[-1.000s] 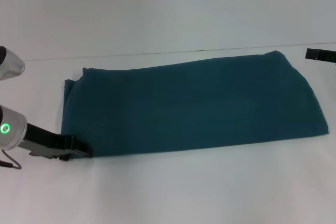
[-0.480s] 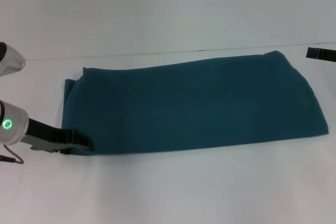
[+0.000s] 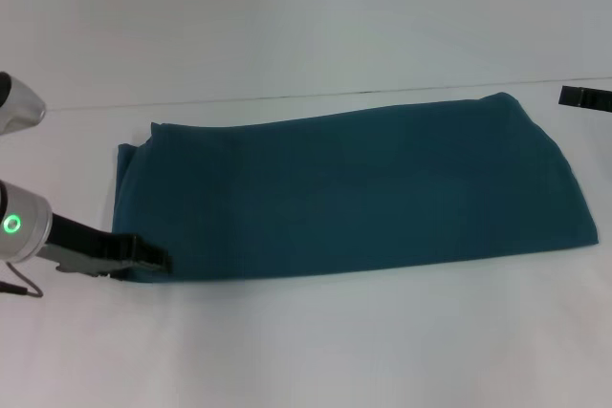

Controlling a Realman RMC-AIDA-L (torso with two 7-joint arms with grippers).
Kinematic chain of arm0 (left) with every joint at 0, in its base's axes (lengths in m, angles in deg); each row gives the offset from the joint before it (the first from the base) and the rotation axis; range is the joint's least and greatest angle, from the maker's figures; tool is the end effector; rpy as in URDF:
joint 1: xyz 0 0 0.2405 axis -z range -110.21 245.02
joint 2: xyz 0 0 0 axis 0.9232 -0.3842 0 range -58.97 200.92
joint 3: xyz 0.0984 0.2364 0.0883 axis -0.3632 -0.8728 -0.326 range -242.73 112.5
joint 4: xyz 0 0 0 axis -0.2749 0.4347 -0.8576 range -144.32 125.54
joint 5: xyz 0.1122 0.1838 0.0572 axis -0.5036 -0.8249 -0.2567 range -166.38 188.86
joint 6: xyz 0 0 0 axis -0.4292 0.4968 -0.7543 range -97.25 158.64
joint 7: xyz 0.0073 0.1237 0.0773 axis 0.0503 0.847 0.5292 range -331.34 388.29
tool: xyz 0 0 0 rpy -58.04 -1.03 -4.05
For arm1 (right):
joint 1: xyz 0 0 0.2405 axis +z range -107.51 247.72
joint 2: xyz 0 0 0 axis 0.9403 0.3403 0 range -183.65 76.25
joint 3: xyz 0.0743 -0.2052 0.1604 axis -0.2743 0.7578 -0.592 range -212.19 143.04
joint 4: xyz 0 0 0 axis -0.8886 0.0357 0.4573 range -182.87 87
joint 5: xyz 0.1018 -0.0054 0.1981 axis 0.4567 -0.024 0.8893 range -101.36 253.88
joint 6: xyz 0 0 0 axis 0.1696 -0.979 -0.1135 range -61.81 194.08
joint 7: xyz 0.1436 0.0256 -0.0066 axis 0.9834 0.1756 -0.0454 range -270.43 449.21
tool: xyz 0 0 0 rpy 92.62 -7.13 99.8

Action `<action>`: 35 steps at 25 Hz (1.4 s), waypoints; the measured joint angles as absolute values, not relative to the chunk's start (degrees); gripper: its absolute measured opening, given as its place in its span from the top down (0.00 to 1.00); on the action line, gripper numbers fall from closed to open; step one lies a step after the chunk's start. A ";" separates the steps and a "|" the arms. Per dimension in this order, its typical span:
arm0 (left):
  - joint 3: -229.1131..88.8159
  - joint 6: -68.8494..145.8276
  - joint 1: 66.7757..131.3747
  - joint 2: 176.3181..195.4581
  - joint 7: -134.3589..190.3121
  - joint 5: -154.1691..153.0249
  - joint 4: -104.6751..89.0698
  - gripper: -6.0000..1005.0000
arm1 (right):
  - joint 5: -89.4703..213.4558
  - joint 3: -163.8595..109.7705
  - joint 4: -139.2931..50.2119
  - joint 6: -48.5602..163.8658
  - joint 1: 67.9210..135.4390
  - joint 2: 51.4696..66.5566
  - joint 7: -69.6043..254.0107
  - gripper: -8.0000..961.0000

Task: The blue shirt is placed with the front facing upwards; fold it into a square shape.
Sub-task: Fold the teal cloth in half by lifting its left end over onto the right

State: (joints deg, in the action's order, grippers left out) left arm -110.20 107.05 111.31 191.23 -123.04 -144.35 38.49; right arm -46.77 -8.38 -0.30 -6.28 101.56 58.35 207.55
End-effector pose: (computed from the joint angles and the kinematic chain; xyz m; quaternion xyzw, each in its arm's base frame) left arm -0.2674 0.4172 -0.0036 -0.7765 -0.5939 0.0382 0.2071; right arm 0.3379 0.4051 0.1240 -0.7660 0.4896 0.2380 0.3418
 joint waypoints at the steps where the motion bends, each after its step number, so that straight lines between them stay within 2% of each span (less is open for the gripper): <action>1: -110.16 107.49 111.13 191.14 -123.04 -144.51 38.50 0.33 | -46.77 -8.38 -0.30 -6.28 101.57 58.37 207.55 0.24; 19: -110.26 109.85 110.29 190.77 -123.57 -147.63 38.57 0.33 | -46.78 -8.38 -0.30 -6.37 101.82 58.34 207.61 0.24; 35: -110.29 107.63 111.80 191.27 -123.64 -147.69 37.95 0.33 | -46.68 -8.47 -0.30 -6.74 101.56 58.35 207.47 0.24</action>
State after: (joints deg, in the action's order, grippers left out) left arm -110.29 107.63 111.80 191.27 -123.64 -147.69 37.95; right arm -46.68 -8.47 -0.30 -6.74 101.56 58.35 207.47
